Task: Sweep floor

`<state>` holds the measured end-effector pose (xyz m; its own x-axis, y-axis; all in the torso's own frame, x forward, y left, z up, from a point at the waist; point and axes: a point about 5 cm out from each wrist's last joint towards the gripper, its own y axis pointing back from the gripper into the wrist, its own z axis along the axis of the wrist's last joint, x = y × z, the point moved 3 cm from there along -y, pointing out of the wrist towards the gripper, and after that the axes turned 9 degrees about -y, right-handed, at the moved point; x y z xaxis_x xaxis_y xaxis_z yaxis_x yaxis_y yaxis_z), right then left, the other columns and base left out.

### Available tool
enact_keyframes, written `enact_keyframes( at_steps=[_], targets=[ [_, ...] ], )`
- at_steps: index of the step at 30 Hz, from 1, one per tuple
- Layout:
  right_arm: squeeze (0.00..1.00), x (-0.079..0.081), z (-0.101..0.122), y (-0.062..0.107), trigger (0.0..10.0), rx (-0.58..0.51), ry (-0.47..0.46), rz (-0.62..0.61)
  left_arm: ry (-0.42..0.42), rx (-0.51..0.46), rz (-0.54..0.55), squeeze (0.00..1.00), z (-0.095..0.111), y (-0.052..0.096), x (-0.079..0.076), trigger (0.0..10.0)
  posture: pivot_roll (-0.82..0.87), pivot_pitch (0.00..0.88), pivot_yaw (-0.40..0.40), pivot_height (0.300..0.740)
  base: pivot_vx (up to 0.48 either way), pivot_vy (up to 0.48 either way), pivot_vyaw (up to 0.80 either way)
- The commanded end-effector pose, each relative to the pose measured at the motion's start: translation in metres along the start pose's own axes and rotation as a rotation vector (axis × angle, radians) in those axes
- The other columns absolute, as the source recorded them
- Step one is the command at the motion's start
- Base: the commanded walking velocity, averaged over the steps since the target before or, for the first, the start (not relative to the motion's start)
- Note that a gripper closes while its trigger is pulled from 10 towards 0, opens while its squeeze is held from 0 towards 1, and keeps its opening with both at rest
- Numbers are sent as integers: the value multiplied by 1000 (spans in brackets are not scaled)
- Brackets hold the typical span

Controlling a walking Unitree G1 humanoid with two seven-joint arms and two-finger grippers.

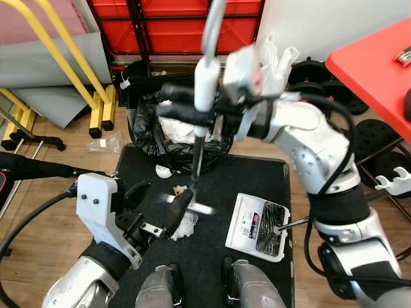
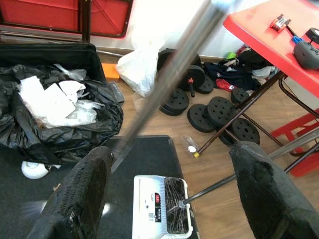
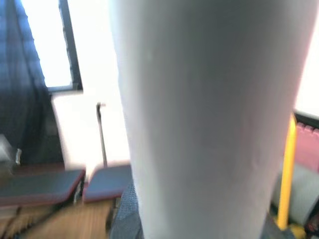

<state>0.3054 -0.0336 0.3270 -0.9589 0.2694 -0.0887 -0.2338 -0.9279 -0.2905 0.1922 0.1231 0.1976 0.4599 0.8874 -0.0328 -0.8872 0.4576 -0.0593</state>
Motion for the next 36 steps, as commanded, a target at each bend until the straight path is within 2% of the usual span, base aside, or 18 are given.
enact_keyframes(
  at_steps=[1,2,4,6,8,9,10,11,13,14,15,17,21,25,31,33,36],
  targets=[
    [0,3,12,-6,10000,-82,-50,-8,-3,42,36,0,-8,1,4,10000,-36,217,-26,740,0,0,0],
    [0,-13,13,-6,10000,-146,-108,-147,-2,44,32,0,-9,-1,4,10000,-42,208,-30,740,0,0,0],
    [0,-13,13,-6,10000,-146,-108,-147,-2,44,32,0,-9,-1,4,10000,-42,208,-30,740,0,0,0],
    [0,-40,8,0,10000,-239,-176,-413,0,42,31,0,-11,-4,5,10000,-46,198,-31,740,0,0,0],
    [0,-40,8,0,10000,-239,-176,-413,0,42,31,0,-11,-4,5,10000,-46,198,-31,740,0,0,0],
    [0,-49,7,4,10000,-288,-200,-517,2,40,30,0,-11,-5,5,10000,-46,195,-32,740,0,0,0],
    [0,-49,7,4,10000,-288,-200,-517,2,40,30,0,-11,-5,5,10000,-46,195,-32,740,0,0,0],
    [0,-55,2,8,10000,-314,-208,-604,5,38,29,0,-11,-5,5,10000,-44,188,-30,740,0,0,0],
    [0,-55,2,8,10000,-314,-208,-604,5,38,29,0,-11,-5,5,10000,-44,188,-30,740,0,0,0],
    [0,-58,-5,10,10000,-326,-219,-666,8,37,28,0,-12,-6,5,10000,-41,188,-28,740,0,0,0],
    [0,-58,-5,10,10000,-326,-219,-666,8,37,28,0,-12,-6,5,10000,-41,188,-28,740,0,0,0],
    [0,-62,-23,16,10000,-296,-203,-784,9,35,27,0,-11,-5,6,10000,-36,195,-22,740,0,0,0],
    [0,-64,-32,21,10000,-273,-184,-835,8,34,28,0,-10,-4,6,10000,-31,205,-18,740,0,0,0],
    [0,-67,-43,27,10000,-239,-203,-877,6,33,30,0,-8,-2,5,10000,-21,221,-13,740,0,0,0],
    [0,-67,-52,28,10000,-203,-186,-906,7,33,28,0,-6,0,4,10000,-14,241,-5,740,0,0,0],
    [0,-64,-58,26,10000,-166,-129,-930,7,33,25,0,-5,3,3,10000,-6,257,0,740,0,0,0],
    [0,-62,-59,24,10000,-162,-105,-932,8,34,24,0,-5,3,2,10000,-6,257,0,740,0,0,0]
  ],
)
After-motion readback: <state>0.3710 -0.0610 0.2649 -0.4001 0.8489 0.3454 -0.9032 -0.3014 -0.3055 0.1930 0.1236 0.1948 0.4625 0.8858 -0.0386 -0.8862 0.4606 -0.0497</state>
